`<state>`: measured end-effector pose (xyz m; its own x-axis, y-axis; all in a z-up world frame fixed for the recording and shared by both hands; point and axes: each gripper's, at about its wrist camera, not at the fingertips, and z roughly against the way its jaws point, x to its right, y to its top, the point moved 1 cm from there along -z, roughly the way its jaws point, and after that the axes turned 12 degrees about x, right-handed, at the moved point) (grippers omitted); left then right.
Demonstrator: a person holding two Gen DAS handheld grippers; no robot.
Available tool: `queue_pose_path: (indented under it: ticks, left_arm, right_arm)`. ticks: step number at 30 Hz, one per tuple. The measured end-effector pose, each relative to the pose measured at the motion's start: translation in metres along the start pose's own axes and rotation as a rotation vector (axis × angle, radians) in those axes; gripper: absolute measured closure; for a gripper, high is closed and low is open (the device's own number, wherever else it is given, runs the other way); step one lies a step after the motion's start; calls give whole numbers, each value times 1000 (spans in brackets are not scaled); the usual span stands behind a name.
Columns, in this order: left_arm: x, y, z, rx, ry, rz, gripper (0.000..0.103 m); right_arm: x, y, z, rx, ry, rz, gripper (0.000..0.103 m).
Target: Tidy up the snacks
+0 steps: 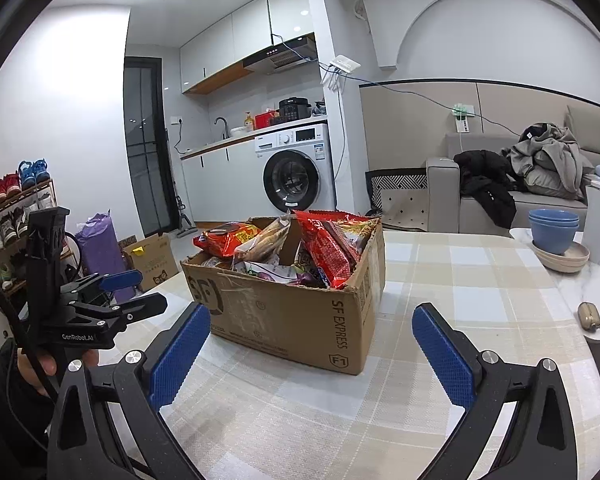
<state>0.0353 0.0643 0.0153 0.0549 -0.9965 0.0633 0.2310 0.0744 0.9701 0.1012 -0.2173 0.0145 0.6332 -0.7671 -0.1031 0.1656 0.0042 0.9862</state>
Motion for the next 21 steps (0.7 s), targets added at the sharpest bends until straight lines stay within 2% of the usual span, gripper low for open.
queue_pose_path:
  ticks: [21]
  left_arm:
    - [-1,-3,0,3,-1,4,1]
  right_arm:
    - [-3,-1,1,0,-5,11,0]
